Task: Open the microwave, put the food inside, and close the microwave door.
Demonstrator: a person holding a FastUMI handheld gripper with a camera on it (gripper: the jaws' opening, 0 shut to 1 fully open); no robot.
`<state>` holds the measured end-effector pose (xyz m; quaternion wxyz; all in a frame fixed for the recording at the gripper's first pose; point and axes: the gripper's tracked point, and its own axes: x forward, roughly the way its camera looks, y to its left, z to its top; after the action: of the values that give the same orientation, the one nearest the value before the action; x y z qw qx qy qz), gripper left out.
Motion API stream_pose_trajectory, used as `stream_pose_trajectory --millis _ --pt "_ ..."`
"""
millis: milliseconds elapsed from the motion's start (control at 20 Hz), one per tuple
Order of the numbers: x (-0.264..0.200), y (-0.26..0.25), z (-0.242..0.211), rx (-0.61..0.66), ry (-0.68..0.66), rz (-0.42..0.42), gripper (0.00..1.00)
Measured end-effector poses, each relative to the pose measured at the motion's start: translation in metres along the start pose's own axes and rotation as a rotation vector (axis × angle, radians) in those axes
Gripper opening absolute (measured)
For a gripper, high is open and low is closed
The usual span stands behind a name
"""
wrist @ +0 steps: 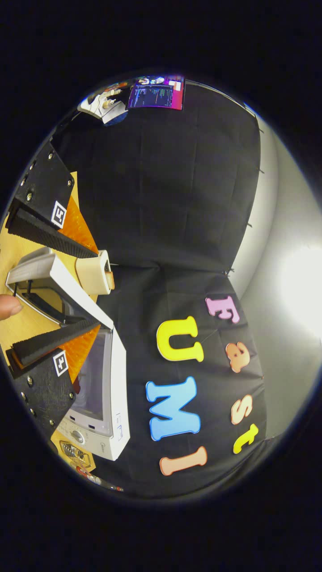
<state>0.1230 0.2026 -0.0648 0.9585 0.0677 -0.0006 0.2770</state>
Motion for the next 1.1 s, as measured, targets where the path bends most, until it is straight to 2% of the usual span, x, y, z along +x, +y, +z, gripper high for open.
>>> stream_pose_trajectory --millis 150,250,350,600,800,900,1000,1050,1100 --pt "-0.006 0.048 -0.01 -0.067 0.008 0.089 0.86" --pt "-0.001 0.076 -0.027 -0.069 0.036 0.146 0.86" --pt "0.005 0.095 -0.049 -0.052 0.076 0.167 0.86" --pt "0.021 0.118 -0.101 -0.092 0.172 0.177 0.86" --pt "0.03 0.091 -0.139 -0.128 0.257 0.102 0.86" --pt "0.031 0.082 -0.15 -0.106 0.286 0.072 0.81" --pt "0.026 0.059 -0.144 -0.114 0.266 -0.008 0.59" --pt "0.024 0.046 -0.143 -0.113 0.261 -0.055 0.55" --pt "0.021 0.032 -0.142 -0.111 0.258 -0.106 0.43"
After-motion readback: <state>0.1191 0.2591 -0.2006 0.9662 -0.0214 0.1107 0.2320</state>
